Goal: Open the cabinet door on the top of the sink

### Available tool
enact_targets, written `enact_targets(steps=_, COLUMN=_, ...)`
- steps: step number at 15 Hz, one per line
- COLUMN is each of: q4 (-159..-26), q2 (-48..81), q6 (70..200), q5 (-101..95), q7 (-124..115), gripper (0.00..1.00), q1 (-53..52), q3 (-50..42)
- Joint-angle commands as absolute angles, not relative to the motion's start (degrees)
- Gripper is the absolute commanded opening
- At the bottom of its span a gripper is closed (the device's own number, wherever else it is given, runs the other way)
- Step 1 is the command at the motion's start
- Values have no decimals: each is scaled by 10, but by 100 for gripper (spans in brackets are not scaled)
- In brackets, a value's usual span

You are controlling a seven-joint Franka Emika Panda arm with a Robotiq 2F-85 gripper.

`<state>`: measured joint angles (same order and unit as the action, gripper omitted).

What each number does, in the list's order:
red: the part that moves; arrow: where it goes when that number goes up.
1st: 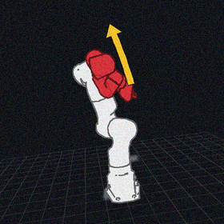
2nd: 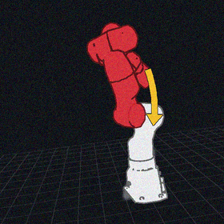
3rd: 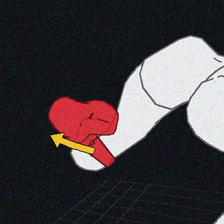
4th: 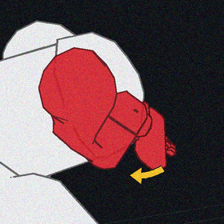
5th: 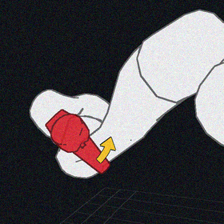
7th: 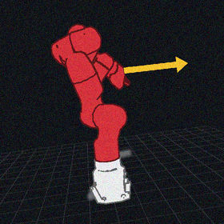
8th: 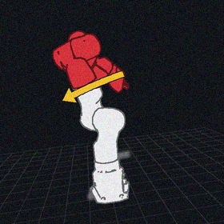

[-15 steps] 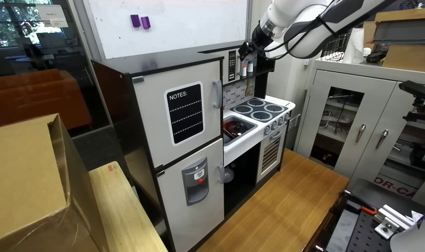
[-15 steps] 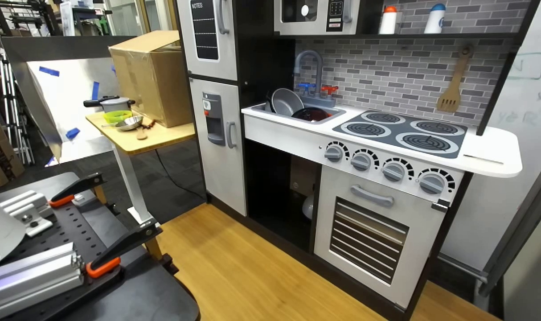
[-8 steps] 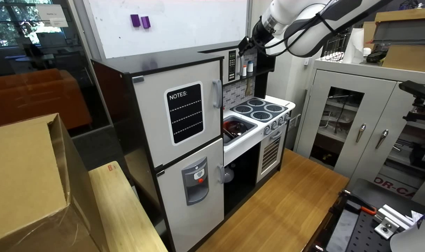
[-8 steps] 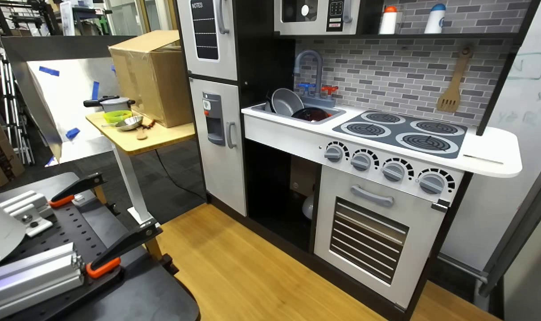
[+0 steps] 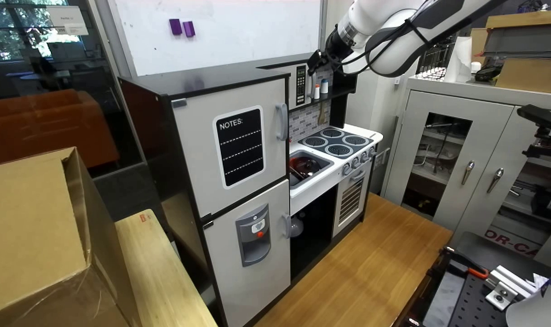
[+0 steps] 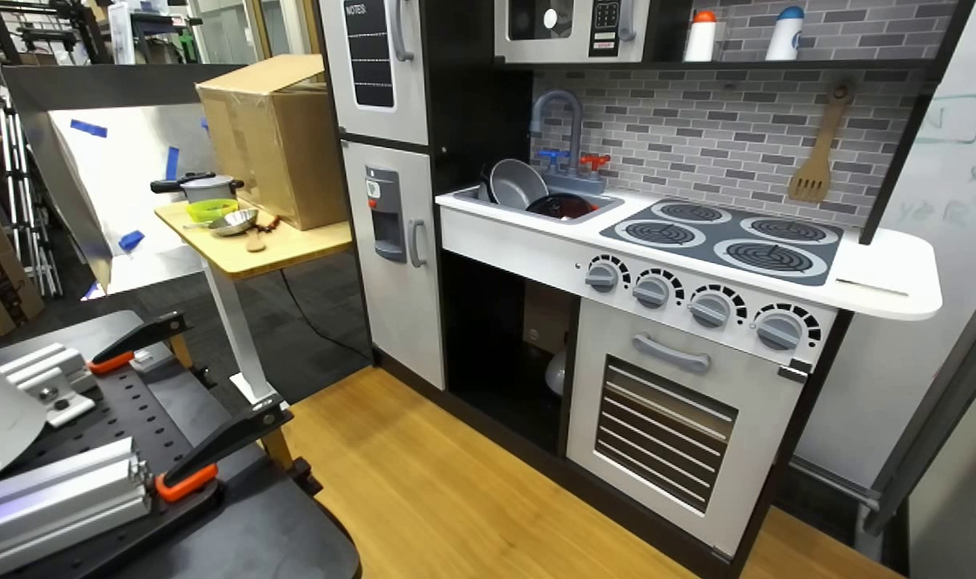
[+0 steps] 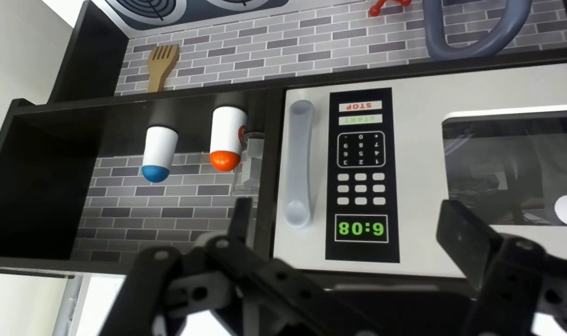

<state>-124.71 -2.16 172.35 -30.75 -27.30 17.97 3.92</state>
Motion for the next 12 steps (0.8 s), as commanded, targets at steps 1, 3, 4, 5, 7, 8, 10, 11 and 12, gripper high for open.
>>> enact_targets(steps=1, q4=-1231, q2=-5, q6=1734, q5=-292, q7=-245, gripper=100, q1=178, q3=37)
enact_targets(steps=3, q4=-1227, q2=0, q6=1731, q5=-290, q7=-241, gripper=100, q1=179, q3=37)
enact_targets(steps=4, q4=-1226, q2=3, q6=1731, q5=-287, q7=-236, gripper=100, q1=178, q3=38)
enact_targets(steps=5, q4=-1226, q2=7, q6=1730, q5=-283, q7=-229, gripper=100, q1=177, q3=39)
enact_targets(steps=7, q4=-1224, q2=14, q6=1728, q5=-290, q7=-222, gripper=100, q1=179, q3=40)
enact_targets(steps=8, q4=-1221, q2=18, q6=1726, q5=-295, q7=-225, gripper=100, q1=180, q3=39)
enact_targets(steps=10, q4=-1215, q2=26, q6=1725, q5=-295, q7=-222, gripper=100, q1=182, q3=38)
enact_targets(steps=11, q4=-1210, q2=29, q6=1725, q5=-296, q7=-221, gripper=100, q1=182, q3=37)
enact_targets(steps=12, q4=-1204, q2=33, q6=1724, q5=-296, q7=-221, gripper=100, q1=182, q3=37)
